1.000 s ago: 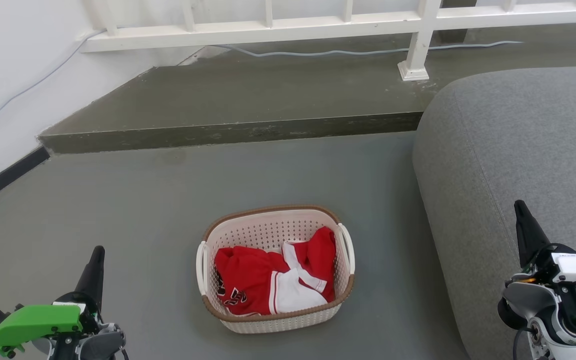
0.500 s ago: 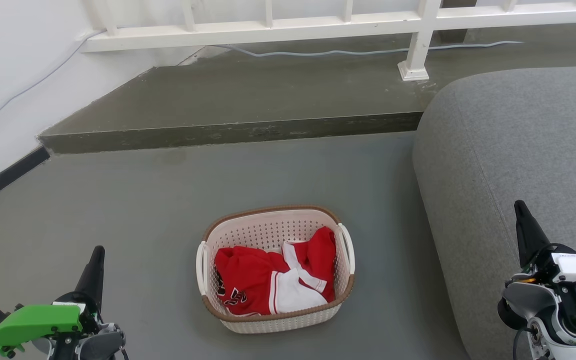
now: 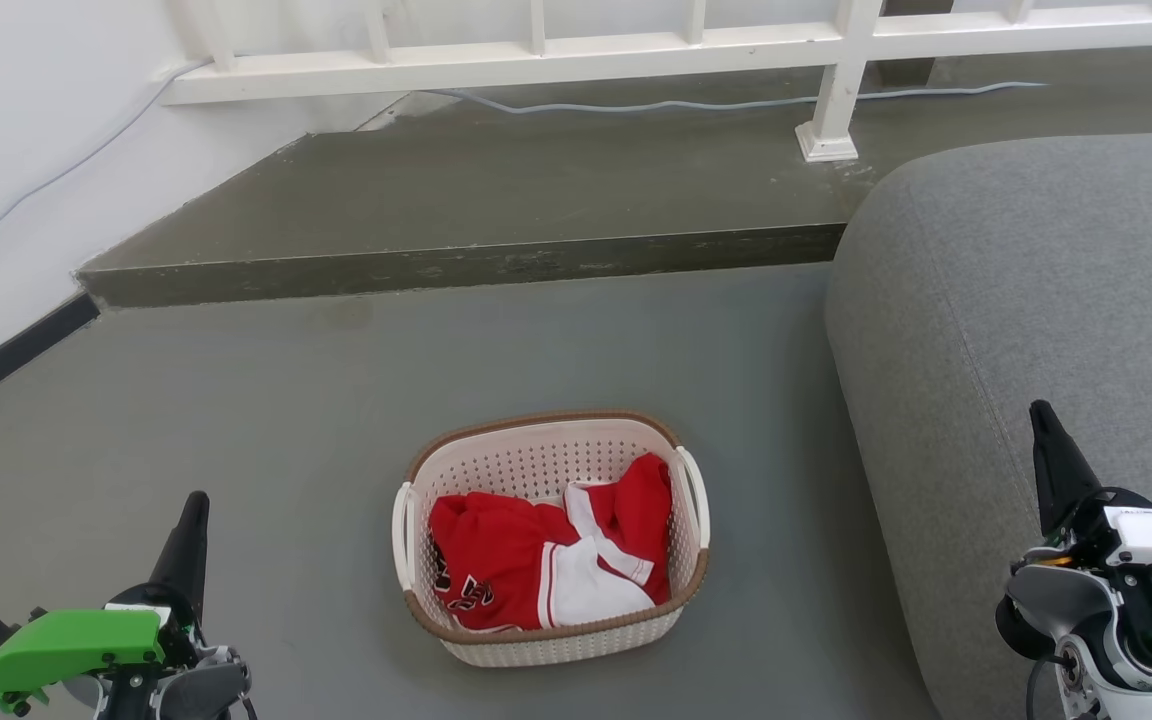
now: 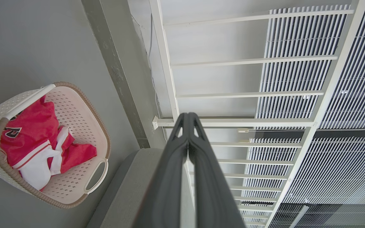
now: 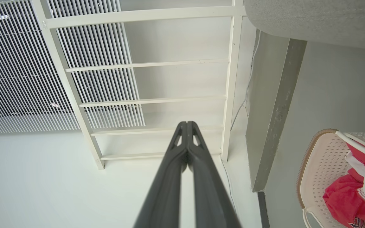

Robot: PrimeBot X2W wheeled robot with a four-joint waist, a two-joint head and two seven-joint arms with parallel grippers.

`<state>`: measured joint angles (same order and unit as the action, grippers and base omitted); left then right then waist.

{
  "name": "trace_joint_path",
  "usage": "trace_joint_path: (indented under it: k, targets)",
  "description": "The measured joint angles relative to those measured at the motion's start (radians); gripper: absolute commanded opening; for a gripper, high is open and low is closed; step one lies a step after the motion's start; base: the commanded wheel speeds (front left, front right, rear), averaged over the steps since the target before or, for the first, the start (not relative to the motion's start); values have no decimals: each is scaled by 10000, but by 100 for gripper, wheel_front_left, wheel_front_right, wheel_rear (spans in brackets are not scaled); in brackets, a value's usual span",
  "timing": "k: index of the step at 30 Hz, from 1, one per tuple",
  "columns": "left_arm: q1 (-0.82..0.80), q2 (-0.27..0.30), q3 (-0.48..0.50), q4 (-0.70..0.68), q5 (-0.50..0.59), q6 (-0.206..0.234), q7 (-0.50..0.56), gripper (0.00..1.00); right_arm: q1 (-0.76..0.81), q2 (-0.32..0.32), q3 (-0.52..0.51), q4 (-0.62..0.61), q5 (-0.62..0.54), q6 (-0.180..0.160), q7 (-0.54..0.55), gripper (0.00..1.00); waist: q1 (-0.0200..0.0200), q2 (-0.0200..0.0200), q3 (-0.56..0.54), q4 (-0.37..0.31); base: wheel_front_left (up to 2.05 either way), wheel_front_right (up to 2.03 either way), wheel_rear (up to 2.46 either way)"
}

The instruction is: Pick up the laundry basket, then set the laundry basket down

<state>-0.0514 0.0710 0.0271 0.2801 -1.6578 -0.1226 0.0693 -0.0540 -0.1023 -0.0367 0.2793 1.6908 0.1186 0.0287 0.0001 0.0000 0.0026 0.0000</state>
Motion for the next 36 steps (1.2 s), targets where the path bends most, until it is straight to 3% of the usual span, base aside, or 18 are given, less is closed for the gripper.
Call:
trace_joint_path:
  k: [36]
  targets:
    - [-1,-10,27,-21,0,0,2,0,-1,15,-59,-6,-2,2,77,0,-1,0,3,-1,0,0,0]
